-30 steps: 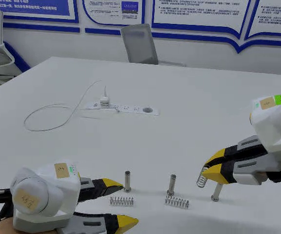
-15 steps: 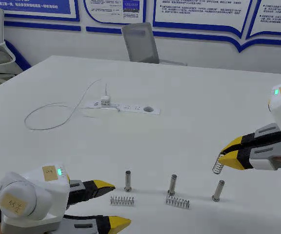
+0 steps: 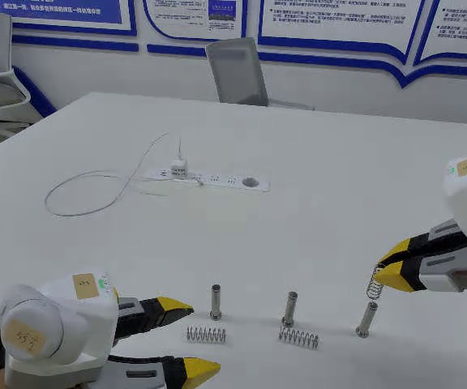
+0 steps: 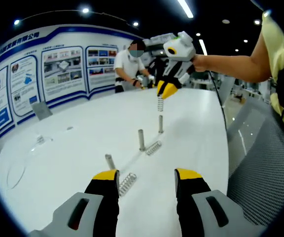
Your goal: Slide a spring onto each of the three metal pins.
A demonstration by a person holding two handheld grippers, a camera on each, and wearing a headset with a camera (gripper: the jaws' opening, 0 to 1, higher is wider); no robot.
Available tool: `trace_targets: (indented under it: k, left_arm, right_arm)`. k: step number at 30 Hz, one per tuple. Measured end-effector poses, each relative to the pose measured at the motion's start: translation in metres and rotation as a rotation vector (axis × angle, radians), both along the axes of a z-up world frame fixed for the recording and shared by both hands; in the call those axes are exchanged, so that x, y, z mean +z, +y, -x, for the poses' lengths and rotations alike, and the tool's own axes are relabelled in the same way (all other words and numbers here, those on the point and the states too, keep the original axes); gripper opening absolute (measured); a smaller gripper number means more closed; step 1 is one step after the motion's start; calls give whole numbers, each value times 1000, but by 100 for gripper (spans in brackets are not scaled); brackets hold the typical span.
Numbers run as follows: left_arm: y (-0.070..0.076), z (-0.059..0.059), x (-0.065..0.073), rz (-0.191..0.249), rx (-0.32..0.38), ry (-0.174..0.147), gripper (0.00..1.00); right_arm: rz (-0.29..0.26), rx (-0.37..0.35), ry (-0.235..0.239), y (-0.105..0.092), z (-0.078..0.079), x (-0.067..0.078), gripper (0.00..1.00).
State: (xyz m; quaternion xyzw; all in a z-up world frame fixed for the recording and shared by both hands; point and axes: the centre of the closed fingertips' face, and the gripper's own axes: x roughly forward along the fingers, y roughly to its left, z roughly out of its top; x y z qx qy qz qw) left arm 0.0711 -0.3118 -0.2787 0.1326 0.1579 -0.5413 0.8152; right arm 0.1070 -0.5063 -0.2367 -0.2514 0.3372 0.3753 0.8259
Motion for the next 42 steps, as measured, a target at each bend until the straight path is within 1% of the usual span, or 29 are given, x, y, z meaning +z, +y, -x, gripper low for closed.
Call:
trace_targets:
  k: [6,12,25,42]
  left_arm:
    - [0,0,0,0,1,1,46]
    - [-1,0,0,0,0,1,46]
    - [0,0,-2,-2,2,6,46]
    - [0,0,-3,-1,0,8,45]
  right_arm:
    - [-10,-14,13,-3,-1,-6,12]
    - [-9,-22,25,-6,-1,-11,12]
    - [-21,-40,43,-7,-4,-23,12]
    - [-26,-71,66,-8,-5,-51,12]
